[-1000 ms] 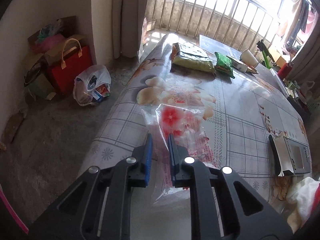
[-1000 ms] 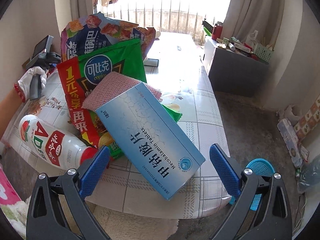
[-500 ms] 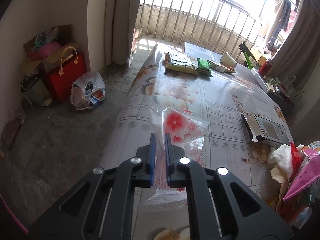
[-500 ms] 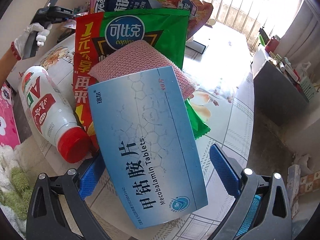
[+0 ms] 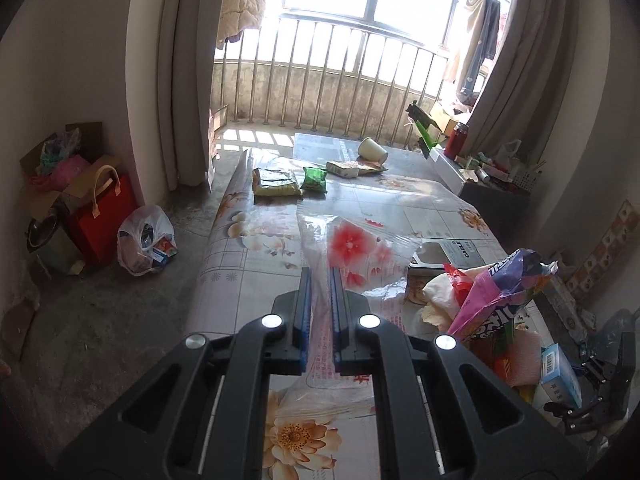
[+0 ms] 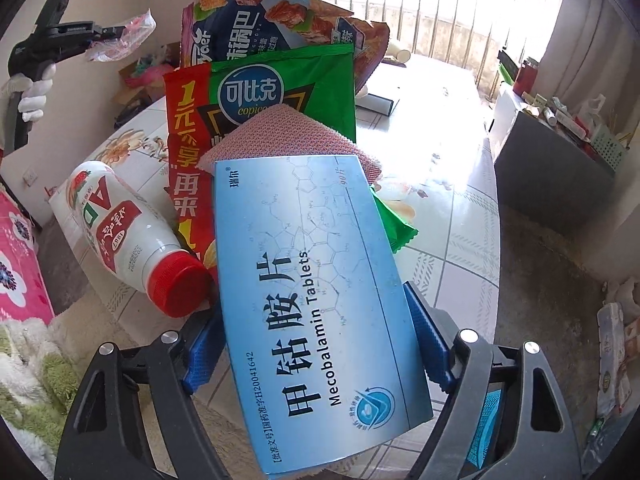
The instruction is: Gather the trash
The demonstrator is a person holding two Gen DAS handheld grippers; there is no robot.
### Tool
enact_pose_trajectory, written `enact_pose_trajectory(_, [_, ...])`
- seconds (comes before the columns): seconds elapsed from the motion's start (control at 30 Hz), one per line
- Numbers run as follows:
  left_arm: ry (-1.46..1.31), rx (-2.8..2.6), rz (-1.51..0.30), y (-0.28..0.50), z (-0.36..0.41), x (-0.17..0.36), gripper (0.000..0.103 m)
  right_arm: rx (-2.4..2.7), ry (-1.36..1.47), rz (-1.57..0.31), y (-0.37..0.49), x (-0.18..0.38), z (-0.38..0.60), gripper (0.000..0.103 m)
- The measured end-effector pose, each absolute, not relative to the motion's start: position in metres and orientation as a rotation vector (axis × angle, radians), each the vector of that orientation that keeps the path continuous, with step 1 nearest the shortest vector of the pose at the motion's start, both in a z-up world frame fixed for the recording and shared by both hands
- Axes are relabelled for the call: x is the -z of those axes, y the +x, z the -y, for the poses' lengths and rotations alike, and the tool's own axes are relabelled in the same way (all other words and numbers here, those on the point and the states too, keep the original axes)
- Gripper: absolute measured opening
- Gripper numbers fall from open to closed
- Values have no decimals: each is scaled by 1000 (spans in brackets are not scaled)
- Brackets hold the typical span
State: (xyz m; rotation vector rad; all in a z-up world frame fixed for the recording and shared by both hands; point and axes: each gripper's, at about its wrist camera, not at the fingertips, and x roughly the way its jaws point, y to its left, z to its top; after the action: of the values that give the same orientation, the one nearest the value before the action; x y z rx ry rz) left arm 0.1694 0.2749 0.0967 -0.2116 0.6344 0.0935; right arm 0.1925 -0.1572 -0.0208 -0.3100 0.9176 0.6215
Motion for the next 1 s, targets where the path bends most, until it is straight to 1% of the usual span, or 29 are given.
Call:
enact_pose_trajectory(0.27, [-108, 111, -547, 143, -184, -152, 7, -545, -102, -850, 151, 1, 212, 77])
enact_pose_trajectory(0.4, [-72, 266, -552, 146, -124, -161, 7, -475, 77, -809, 132, -8, 260, 77])
enact_pose_trajectory(0.5, [-40, 403, -596, 156, -69, -159, 7, -397, 203, -775, 116, -12, 302, 77])
enact_pose_trajectory(0.63, [14, 578, -705, 182, 20, -140, 7, -249, 341, -745, 100, -7, 362, 77])
enact_pose_trajectory(0.73, [62, 679, -826, 208, 97, -115, 7, -120, 435, -754, 92, 8, 407, 77])
enact_pose_trajectory(0.87, [108, 754, -1021, 253, 193, -61, 7, 22, 588, -808, 93, 42, 462, 77])
enact_pose_trajectory(1.0, [188, 767, -1129, 286, 280, -1, 7, 135, 711, -858, 104, 84, 509, 77])
